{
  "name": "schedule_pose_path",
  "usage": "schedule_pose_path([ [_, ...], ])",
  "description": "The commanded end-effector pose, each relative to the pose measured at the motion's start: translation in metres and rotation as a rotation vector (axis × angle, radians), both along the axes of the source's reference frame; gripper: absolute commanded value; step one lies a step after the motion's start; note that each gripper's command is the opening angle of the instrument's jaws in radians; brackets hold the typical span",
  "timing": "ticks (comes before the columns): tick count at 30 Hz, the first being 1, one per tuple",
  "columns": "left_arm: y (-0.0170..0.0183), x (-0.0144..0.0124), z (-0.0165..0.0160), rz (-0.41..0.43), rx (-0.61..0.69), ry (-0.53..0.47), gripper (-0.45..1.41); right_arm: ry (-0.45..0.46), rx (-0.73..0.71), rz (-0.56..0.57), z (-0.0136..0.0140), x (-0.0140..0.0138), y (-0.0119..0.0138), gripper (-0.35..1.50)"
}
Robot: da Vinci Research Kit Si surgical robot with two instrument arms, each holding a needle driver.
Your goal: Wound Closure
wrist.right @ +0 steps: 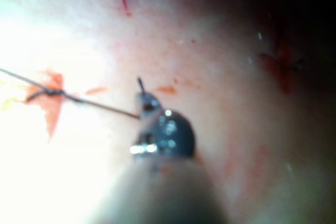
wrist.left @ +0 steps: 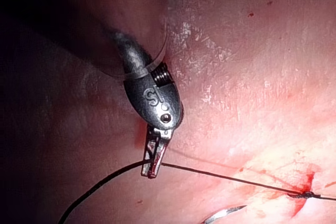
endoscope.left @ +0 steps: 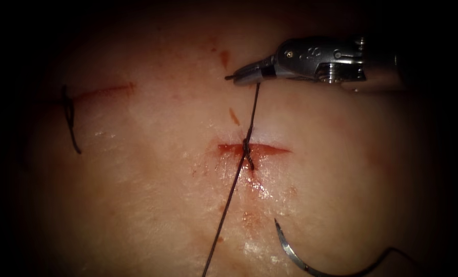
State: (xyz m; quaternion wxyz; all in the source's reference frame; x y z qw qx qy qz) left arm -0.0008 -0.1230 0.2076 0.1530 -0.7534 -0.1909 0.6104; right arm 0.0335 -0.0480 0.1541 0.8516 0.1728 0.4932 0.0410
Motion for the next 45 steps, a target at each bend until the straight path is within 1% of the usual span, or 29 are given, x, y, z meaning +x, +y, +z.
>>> schedule_pose_path([
  [1, -0.0015, -0.0010, 0.0006, 0.005, 0.008, -0.003, -0.45, -0.002, -0.001, 0.010, 0.0006, 0.0006, 0.0005, -0.35],
  [8, -0.0025, -0.0020, 0.0006, 0.005, 0.001, -0.002, -0.45, -0.022, -0.020, 0.055, 0.0009, 0.0001, 0.0020, -0.35],
  [13, -0.0046, -0.0024, 0.0016, 0.016, 0.016, -0.001, -0.45, -0.027, -0.035, 0.062, 0.0016, -0.0004, 0.0028, -0.35],
  [20, -0.0048, -0.0022, 0.0016, 0.013, 0.017, 0.001, -0.45, -0.048, -0.054, 0.086, 0.0019, -0.0008, 0.0035, -0.35],
  [31, -0.0045, -0.0024, 0.0014, 0.016, 0.019, -0.002, -0.45, -0.045, -0.047, 0.072, 0.0015, -0.0007, 0.0025, -0.35],
  [32, -0.0042, -0.0024, 0.0012, 0.017, 0.022, -0.003, -0.45, -0.042, -0.049, 0.066, 0.0013, -0.0008, 0.0024, -0.35],
  [34, -0.0028, -0.0023, -0.0002, 0.013, 0.028, -0.005, -0.45, -0.032, -0.050, 0.057, 0.0005, -0.0013, 0.0014, -0.35],
  [35, -0.0013, -0.0021, -0.0015, 0.006, 0.015, -0.007, -0.45, -0.025, -0.045, 0.052, -0.0001, -0.0014, 0.0007, -0.35],
  [36, -0.0007, -0.0020, -0.0020, 0.004, 0.011, -0.005, -0.45, -0.023, -0.042, 0.049, -0.0004, -0.0014, 0.0002, -0.27],
  [37, 0.0000, -0.0019, -0.0026, -0.003, 0.002, -0.007, -0.45, -0.022, -0.040, 0.048, -0.0007, -0.0014, -0.0001, 0.07],
  [39, 0.0017, -0.0018, -0.0038, -0.011, -0.010, -0.007, -0.45, -0.023, -0.048, 0.069, -0.0013, -0.0013, -0.0007, 0.88],
  [40, 0.0024, -0.0017, -0.0042, -0.017, -0.014, -0.006, -0.45, -0.023, -0.051, 0.079, -0.0016, -0.0014, -0.0008, 1.01],
  [42, 0.0039, -0.0016, -0.0051, -0.032, -0.021, -0.004, -0.45, -0.012, -0.045, 0.092, -0.0021, -0.0015, -0.0009, 1.18],
  [45, 0.0060, -0.0016, -0.0061, -0.046, -0.024, 0.000, -0.45, 0.008, -0.041, 0.119, -0.0030, -0.0021, -0.0007, 1.28],
])
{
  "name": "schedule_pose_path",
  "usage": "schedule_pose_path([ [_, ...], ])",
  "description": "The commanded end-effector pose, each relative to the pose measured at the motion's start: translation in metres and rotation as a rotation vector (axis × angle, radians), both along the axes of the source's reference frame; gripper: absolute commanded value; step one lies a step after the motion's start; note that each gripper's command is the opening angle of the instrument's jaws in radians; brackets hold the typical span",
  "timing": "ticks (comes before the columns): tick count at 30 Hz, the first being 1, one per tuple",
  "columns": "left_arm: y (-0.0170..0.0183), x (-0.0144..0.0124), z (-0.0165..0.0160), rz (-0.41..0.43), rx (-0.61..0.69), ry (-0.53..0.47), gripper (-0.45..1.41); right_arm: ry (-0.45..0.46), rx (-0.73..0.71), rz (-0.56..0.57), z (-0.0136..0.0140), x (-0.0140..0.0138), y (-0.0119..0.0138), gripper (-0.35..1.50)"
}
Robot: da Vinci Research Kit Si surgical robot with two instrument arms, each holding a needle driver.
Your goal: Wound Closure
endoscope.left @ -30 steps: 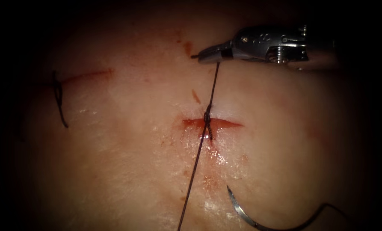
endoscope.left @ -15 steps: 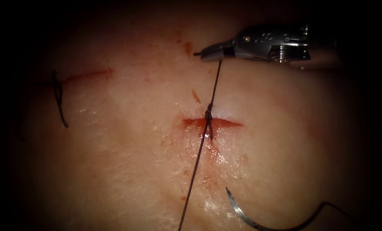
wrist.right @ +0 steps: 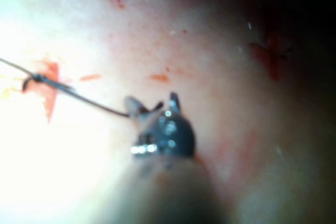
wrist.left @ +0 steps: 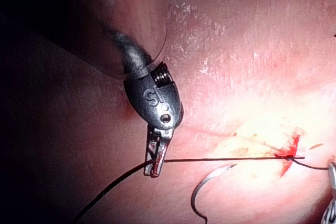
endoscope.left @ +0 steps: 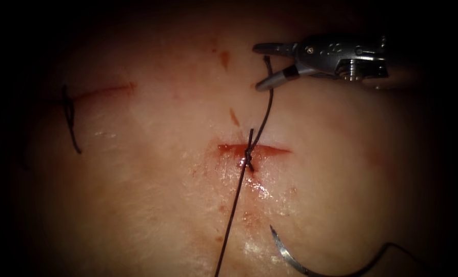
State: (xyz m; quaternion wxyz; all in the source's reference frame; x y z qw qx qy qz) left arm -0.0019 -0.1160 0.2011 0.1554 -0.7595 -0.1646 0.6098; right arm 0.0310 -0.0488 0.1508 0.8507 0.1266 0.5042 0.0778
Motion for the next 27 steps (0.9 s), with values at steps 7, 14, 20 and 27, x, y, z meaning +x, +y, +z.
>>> schedule_pose_path([
  [7, 0.0022, -0.0007, -0.0006, -0.017, -0.001, 0.003, -0.45, -0.013, 0.017, 0.106, -0.0030, -0.0023, 0.0029, 1.33],
  [14, 0.0052, -0.0005, -0.0013, -0.042, -0.020, 0.026, -0.45, -0.086, -0.001, 0.276, -0.0078, -0.0066, 0.0068, 1.46],
  [20, 0.0099, -0.0003, -0.0018, -0.066, -0.041, 0.060, -0.45, -0.034, 0.049, 0.331, -0.0116, -0.0070, 0.0045, 1.43],
  [27, 0.0144, -0.0010, -0.0004, -0.059, -0.060, 0.118, -0.45, 0.048, 0.097, 0.267, -0.0148, -0.0026, -0.0027, 1.26],
])
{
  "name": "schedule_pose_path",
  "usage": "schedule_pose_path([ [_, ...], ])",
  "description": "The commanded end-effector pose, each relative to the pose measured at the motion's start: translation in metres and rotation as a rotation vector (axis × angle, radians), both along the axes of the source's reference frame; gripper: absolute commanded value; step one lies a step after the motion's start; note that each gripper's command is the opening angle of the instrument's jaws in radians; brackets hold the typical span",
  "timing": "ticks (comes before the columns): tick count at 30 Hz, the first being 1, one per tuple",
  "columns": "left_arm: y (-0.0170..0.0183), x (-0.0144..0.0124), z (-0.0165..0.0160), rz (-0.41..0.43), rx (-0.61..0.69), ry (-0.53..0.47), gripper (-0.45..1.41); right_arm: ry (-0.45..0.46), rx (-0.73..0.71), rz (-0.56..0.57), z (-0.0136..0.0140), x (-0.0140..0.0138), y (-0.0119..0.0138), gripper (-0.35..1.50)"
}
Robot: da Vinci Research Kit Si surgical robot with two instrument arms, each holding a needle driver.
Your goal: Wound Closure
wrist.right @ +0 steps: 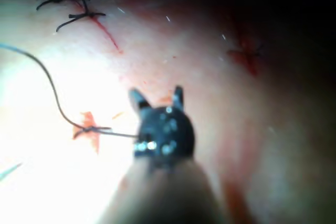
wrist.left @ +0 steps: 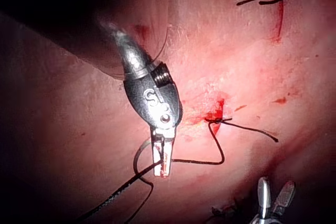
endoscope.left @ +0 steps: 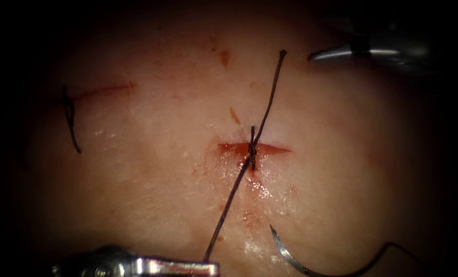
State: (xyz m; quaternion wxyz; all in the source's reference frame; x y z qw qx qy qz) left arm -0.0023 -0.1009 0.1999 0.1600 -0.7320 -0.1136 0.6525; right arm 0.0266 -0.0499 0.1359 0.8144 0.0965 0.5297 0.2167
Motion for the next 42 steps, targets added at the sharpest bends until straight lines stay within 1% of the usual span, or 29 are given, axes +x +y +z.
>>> schedule_pose_path([
  [1, -0.0002, -0.0007, 0.0010, 0.006, 0.003, 0.009, -0.45, 0.012, -0.001, -0.014, -0.0002, 0.0026, -0.0022, 1.26],
  [5, 0.0014, -0.0006, 0.0015, 0.025, -0.011, 0.046, -0.45, 0.016, -0.009, -0.016, -0.0007, 0.0062, -0.0047, 1.25],
  [7, 0.0020, -0.0004, 0.0015, 0.039, -0.019, 0.062, -0.45, 0.013, -0.013, -0.013, -0.0005, 0.0076, -0.0053, 1.25],
  [8, 0.0023, -0.0002, 0.0015, 0.045, -0.022, 0.069, -0.45, 0.010, -0.017, -0.011, -0.0002, 0.0085, -0.0057, 1.23],
  [9, 0.0030, 0.0002, 0.0013, 0.063, -0.034, 0.088, -0.45, 0.004, -0.027, -0.007, 0.0007, 0.0101, -0.0064, 1.23],
  [11, 0.0037, 0.0006, 0.0010, 0.072, -0.039, 0.096, -0.45, 0.001, -0.037, -0.010, 0.0018, 0.0120, -0.0072, 1.21],
  [15, 0.0045, 0.0013, 0.0005, 0.099, -0.042, 0.119, -0.45, 0.025, -0.034, -0.051, 0.0030, 0.0142, -0.0079, 1.20],
  [17, 0.0049, 0.0020, 0.0002, 0.111, -0.044, 0.124, -0.45, 0.045, -0.032, -0.078, 0.0030, 0.0143, -0.0080, 1.20],
  [19, 0.0050, 0.0024, 0.0001, 0.122, -0.043, 0.131, -0.45, 0.054, -0.030, -0.092, 0.0027, 0.0137, -0.0078, 1.18],
  [23, 0.0048, 0.0028, 0.0001, 0.130, -0.044, 0.133, -0.45, 0.056, -0.030, -0.095, 0.0030, 0.0129, -0.0074, 1.16],
  [25, 0.0049, 0.0028, 0.0001, 0.132, -0.049, 0.135, -0.45, 0.056, -0.033, -0.097, 0.0033, 0.0128, -0.0078, 1.16],
  [27, 0.0054, 0.0028, 0.0003, 0.143, -0.053, 0.135, -0.45, 0.059, -0.044, -0.111, 0.0036, 0.0133, -0.0088, 1.16],
  [29, 0.0061, 0.0027, 0.0006, 0.154, -0.051, 0.127, -0.45, 0.083, -0.020, -0.143, 0.0037, 0.0138, -0.0095, 1.15],
  [31, 0.0071, 0.0029, 0.0013, 0.157, -0.048, 0.122, -0.45, 0.111, 0.004, -0.184, 0.0037, 0.0141, -0.0101, 1.15],
  [33, 0.0081, 0.0033, 0.0021, 0.167, -0.053, 0.129, -0.45, 0.140, 0.015, -0.234, 0.0037, 0.0143, -0.0105, 1.10],
  [35, 0.0092, 0.0040, 0.0033, 0.173, -0.058, 0.132, -0.45, 0.177, 0.041, -0.274, 0.0037, 0.0144, -0.0109, 1.06],
  [36, 0.0103, 0.0047, 0.0048, 0.176, -0.059, 0.131, -0.45, 0.221, 0.062, -0.291, 0.0037, 0.0144, -0.0112, 1.05],
  [37, 0.0108, 0.0049, 0.0054, 0.174, -0.060, 0.132, -0.45, 0.238, 0.078, -0.293, 0.0038, 0.0143, -0.0114, 1.05],
  [39, 0.0119, 0.0054, 0.0068, 0.169, -0.061, 0.144, -0.45, 0.248, 0.090, -0.309, 0.0039, 0.0143, -0.0118, 1.05],
  [40, 0.0126, 0.0057, 0.0078, 0.169, -0.063, 0.149, -0.45, 0.257, 0.097, -0.332, 0.0041, 0.0142, -0.0124, 1.03],
  [42, 0.0130, 0.0060, 0.0088, 0.170, -0.067, 0.150, -0.45, 0.274, 0.108, -0.344, 0.0043, 0.0139, -0.0131, 1.01],
])
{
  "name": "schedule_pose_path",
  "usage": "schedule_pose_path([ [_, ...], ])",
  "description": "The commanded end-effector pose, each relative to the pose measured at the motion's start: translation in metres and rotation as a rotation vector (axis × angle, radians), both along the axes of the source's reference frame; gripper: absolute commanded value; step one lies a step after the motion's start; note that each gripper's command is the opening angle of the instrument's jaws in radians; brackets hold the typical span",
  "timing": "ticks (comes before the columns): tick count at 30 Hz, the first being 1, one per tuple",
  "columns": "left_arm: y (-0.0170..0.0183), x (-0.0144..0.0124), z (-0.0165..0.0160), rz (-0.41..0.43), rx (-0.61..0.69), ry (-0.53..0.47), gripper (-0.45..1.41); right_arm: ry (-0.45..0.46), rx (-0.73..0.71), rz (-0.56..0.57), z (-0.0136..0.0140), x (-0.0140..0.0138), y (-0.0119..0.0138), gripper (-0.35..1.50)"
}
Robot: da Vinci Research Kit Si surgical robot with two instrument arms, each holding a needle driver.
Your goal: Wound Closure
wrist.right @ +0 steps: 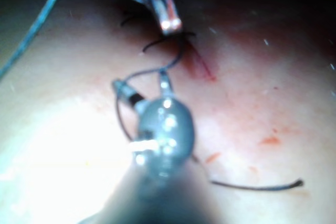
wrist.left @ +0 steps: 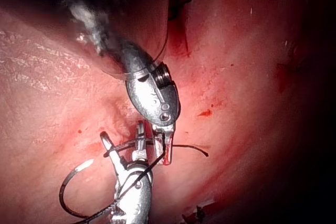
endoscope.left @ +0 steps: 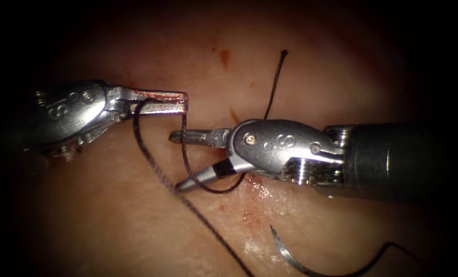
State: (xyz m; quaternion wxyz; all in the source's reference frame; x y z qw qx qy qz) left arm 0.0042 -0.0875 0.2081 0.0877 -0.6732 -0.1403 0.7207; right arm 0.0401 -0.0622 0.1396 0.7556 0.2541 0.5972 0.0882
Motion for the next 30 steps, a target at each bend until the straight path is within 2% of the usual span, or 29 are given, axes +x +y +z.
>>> schedule_pose_path([
  [1, -0.0003, -0.0004, 0.0011, 0.001, -0.001, -0.002, -0.45, 0.014, 0.010, -0.011, 0.0006, 0.0002, -0.0011, 0.99],
  [11, 0.0003, -0.0008, 0.0059, 0.009, -0.029, -0.025, -0.45, 0.139, 0.117, -0.027, 0.0011, -0.0016, -0.0034, 0.91],
  [14, 0.0003, -0.0013, 0.0070, 0.012, -0.036, -0.053, -0.45, 0.146, 0.124, 0.034, 0.0010, -0.0021, -0.0038, 0.91],
  [19, -0.0002, -0.0025, 0.0097, 0.029, -0.076, -0.123, -0.45, 0.221, 0.180, 0.139, -0.0001, -0.0042, -0.0044, 0.91],
  [24, -0.0012, -0.0032, 0.0107, 0.045, -0.102, -0.163, -0.45, 0.249, 0.204, 0.220, -0.0007, -0.0056, -0.0035, 0.91],
  [30, -0.0019, -0.0044, 0.0114, 0.040, -0.124, -0.195, -0.45, 0.255, 0.232, 0.309, -0.0006, -0.0060, -0.0028, 0.91],
])
